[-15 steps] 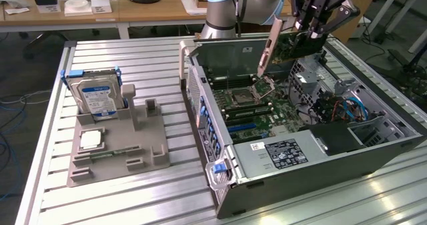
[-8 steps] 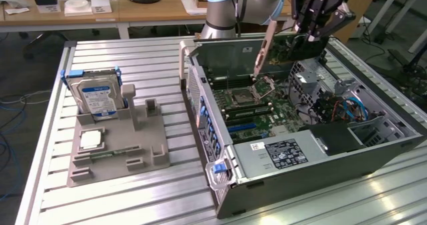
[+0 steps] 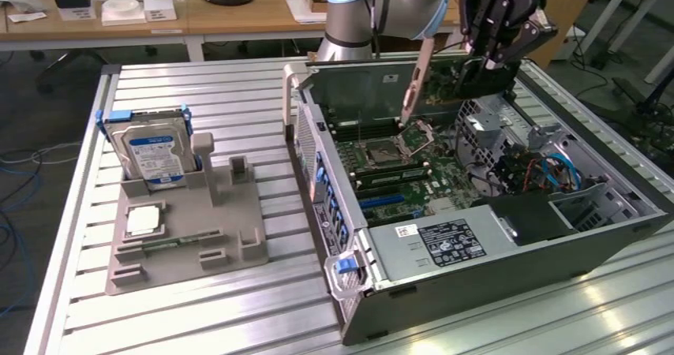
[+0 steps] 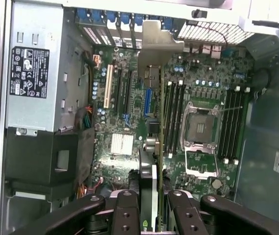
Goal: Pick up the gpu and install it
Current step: 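Insert the gpu into the slot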
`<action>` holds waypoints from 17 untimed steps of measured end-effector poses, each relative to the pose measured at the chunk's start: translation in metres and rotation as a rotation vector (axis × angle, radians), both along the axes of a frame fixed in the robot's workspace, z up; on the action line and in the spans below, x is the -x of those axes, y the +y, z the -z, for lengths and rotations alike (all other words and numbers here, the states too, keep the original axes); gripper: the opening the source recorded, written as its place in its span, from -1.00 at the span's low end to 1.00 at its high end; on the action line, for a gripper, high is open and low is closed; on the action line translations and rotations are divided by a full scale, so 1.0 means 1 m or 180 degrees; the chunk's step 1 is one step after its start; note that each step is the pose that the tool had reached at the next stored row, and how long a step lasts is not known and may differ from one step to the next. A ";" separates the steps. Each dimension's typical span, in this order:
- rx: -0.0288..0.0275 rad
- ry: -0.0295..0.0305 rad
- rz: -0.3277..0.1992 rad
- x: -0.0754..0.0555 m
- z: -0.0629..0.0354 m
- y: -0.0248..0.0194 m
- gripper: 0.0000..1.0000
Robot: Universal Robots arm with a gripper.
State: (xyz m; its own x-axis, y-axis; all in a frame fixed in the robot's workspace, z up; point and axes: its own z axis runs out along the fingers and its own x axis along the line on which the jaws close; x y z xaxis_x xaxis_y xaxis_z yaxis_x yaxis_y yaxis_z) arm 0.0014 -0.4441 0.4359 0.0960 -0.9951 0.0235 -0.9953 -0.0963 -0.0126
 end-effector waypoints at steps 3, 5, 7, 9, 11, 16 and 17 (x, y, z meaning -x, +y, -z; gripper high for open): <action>0.0001 -0.0001 0.0000 0.000 0.0043 0.0000 -0.46; 0.0000 -0.0001 0.0000 0.000 0.0064 0.0000 -0.46; 0.0000 -0.0001 0.0000 0.000 0.0093 0.0000 -0.46; 0.0003 -0.0001 0.0001 0.000 0.0130 0.0000 -0.46; 0.0010 -0.0001 0.0005 0.001 0.0165 0.0000 -0.46; 0.0018 -0.0001 0.0118 0.002 0.0257 0.0011 -0.46; 0.0017 0.0000 0.0121 0.002 0.0274 0.0012 -0.46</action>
